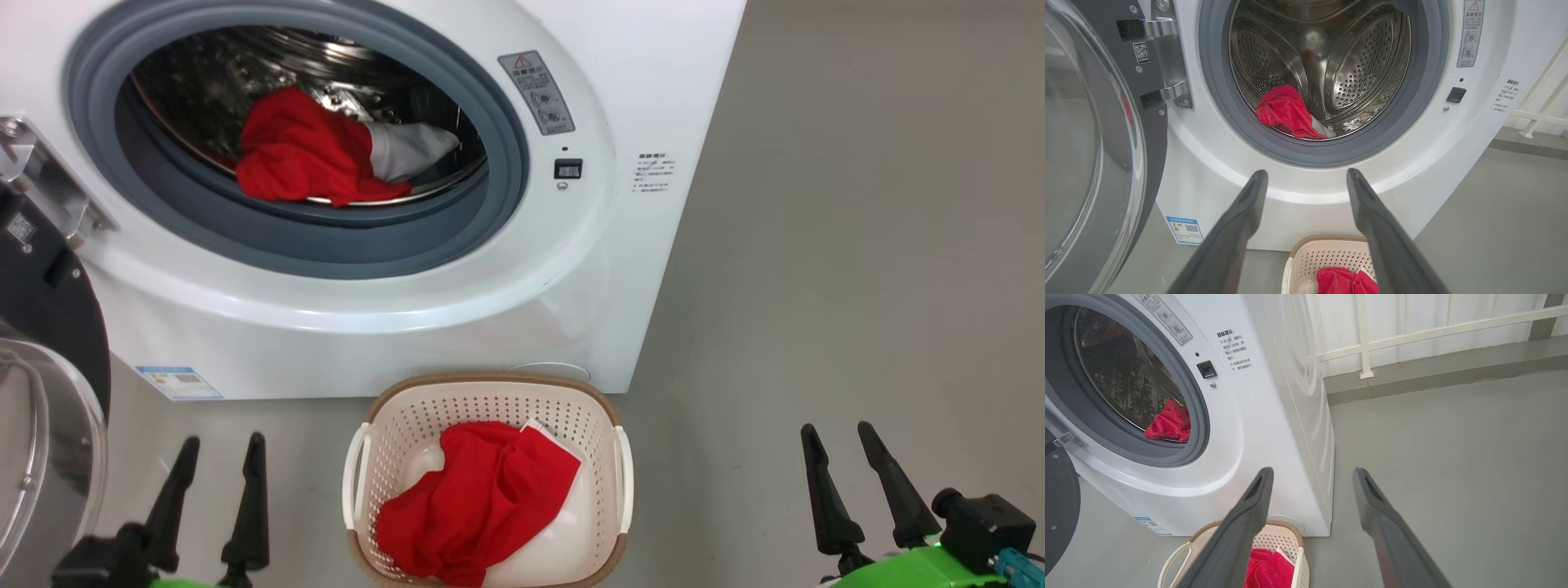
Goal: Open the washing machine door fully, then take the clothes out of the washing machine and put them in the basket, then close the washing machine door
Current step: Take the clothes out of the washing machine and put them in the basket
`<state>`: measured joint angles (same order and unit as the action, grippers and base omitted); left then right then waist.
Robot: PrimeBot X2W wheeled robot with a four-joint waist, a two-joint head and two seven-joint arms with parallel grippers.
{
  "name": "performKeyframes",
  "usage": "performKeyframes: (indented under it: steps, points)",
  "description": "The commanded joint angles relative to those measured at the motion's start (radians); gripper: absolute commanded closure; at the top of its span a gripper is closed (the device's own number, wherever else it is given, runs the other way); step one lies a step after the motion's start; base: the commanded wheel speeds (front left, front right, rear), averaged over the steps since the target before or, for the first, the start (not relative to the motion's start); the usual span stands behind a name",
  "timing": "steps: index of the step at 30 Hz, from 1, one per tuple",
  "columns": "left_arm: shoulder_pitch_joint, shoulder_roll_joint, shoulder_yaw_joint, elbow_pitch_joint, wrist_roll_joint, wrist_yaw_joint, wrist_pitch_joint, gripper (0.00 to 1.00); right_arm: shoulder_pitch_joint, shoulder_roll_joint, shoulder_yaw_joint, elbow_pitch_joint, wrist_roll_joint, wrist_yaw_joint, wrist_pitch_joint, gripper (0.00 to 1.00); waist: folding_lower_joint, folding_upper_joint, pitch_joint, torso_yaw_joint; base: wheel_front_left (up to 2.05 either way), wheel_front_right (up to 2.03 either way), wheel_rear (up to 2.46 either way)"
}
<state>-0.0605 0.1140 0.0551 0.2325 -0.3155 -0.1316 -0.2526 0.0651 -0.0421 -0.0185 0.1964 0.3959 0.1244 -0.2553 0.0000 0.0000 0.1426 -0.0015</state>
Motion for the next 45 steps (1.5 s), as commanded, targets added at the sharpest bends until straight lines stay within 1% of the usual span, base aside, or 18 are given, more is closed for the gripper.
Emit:
performKeyframes:
  steps: [1, 6, 12, 20, 24, 28, 32, 33, 37, 45]
  points:
    - [0.007, 0.01, 0.044, -0.038, 0.012, 0.001, -0.009, 0.0, 0.002, -0.008, 0.018, -0.027, -0.004, 0.006, -0.006, 0.0, 0.0, 0.0, -0.007, -0.003, 0.0, 0.0, 0.0]
    - [0.058, -0.006, 0.068, -0.076, 0.024, 0.001, -0.009, 0.0, 0.016, -0.008, 0.013, -0.033, -0.002, 0.006, -0.006, 0.0, 0.0, 0.0, -0.006, -0.009, 0.0, 0.0, 0.0]
    - [0.064, -0.017, 0.081, -0.088, 0.027, 0.001, -0.009, 0.0, 0.008, -0.008, 0.01, -0.034, 0.0, 0.006, -0.006, 0.0, 0.0, 0.0, 0.005, -0.011, 0.0, 0.0, 0.0]
    - [0.038, -0.018, 0.072, -0.073, 0.025, 0.001, -0.009, 0.0, -0.008, -0.008, 0.009, -0.033, 0.001, 0.006, -0.006, 0.0, 0.0, 0.0, 0.021, -0.016, 0.0, 0.0, 0.0]
    - [-0.014, -0.012, 0.049, -0.042, 0.028, 0.001, -0.009, 0.0, -0.031, -0.008, 0.015, -0.034, 0.004, 0.006, -0.006, 0.0, 0.0, 0.0, 0.055, -0.018, 0.0, 0.0, 0.0]
    - [-0.116, 0.003, 0.022, 0.013, 0.03, 0.001, -0.009, 0.0, -0.072, -0.008, 0.024, -0.037, 0.01, 0.006, -0.006, 0.0, 0.0, 0.0, 0.112, -0.02, 0.0, 0.0, 0.0]
    - [-0.261, 0.018, -0.005, 0.091, 0.033, 0.001, -0.009, 0.0, -0.119, -0.008, 0.038, -0.041, 0.024, 0.006, -0.006, 0.0, 0.0, 0.0, 0.179, -0.027, 0.0, 0.0, 0.0]
    - [-0.261, 0.018, -0.005, 0.091, 0.033, 0.001, -0.009, 0.0, -0.119, -0.008, 0.038, -0.041, 0.024, 0.006, -0.006, 0.0, 0.0, 0.0, 0.179, -0.027, 0.0, 0.0, 0.0]
    - [-0.431, 0.033, -0.031, 0.198, 0.044, 0.002, -0.003, 0.0, -0.161, -0.008, 0.05, -0.044, 0.038, 0.006, -0.006, 0.0, 0.0, 0.0, 0.245, -0.037, 0.0, 0.0, 0.0]
    - [-0.765, 0.059, -0.053, 0.412, 0.063, 0.021, 0.051, 0.0, -0.225, -0.008, 0.061, -0.047, 0.069, 0.006, -0.006, 0.0, 0.0, 0.0, 0.348, -0.068, 0.0, 0.0, 0.0]
